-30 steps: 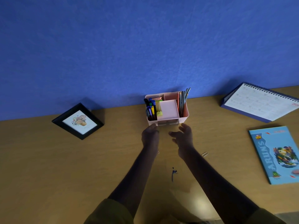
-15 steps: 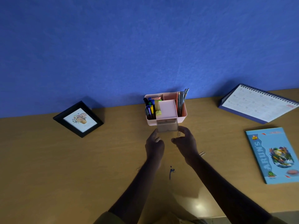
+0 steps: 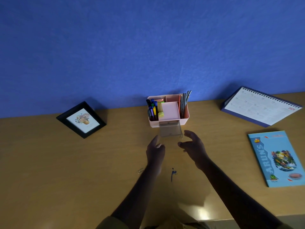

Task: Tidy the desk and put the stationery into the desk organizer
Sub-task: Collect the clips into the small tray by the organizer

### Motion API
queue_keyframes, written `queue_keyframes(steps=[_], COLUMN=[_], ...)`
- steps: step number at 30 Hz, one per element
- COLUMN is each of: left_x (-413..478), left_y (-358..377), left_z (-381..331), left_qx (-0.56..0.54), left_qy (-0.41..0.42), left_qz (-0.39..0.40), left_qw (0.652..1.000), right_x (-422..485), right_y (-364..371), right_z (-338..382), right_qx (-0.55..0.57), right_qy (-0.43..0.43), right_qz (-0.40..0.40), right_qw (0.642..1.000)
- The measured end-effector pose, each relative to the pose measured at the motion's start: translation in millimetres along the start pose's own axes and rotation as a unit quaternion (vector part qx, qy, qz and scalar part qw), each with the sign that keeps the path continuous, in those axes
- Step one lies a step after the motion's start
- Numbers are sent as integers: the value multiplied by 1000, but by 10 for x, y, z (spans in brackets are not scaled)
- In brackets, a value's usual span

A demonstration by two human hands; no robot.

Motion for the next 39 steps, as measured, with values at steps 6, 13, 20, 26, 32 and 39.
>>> queue_keyframes(steps=[6,13,20,26,32,39], left_x=[-13,-174,-359,-421,-444,-438], left_y=[-417,-839,-1086,-1201,-1210,-1197], left_z=[448,725,804,854,853,854], left_qx=[52,196,298,342,362,406], left_qy=[-22,41,96,125,157,186], left_qz=[-85,-105,-86,-63,-44,-37], left_qw=[995,974,946,929,918,894], right_x=[28,-3,57,6,-33,-67], right_y=[-565,-843,-778,-652,-545,-411], right_z=[-209,-592,-886,-906,-782,-813], right_qx=[-231,-370,-451,-561,-603,-633], right_qy=[-119,-189,-229,-248,-257,-234], right_qz=[-26,-51,-51,-60,-62,-74], right_qw=[965,908,861,787,752,734])
Point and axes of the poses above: each hand's wrist, its own x-axis towards the middle knuckle, its own y-axis out of the palm, z = x × y, the point moved 8 cm from there along x, towards the middle knuckle, and after that the axes turned 8 degrees about y, right-handed, at the moved point
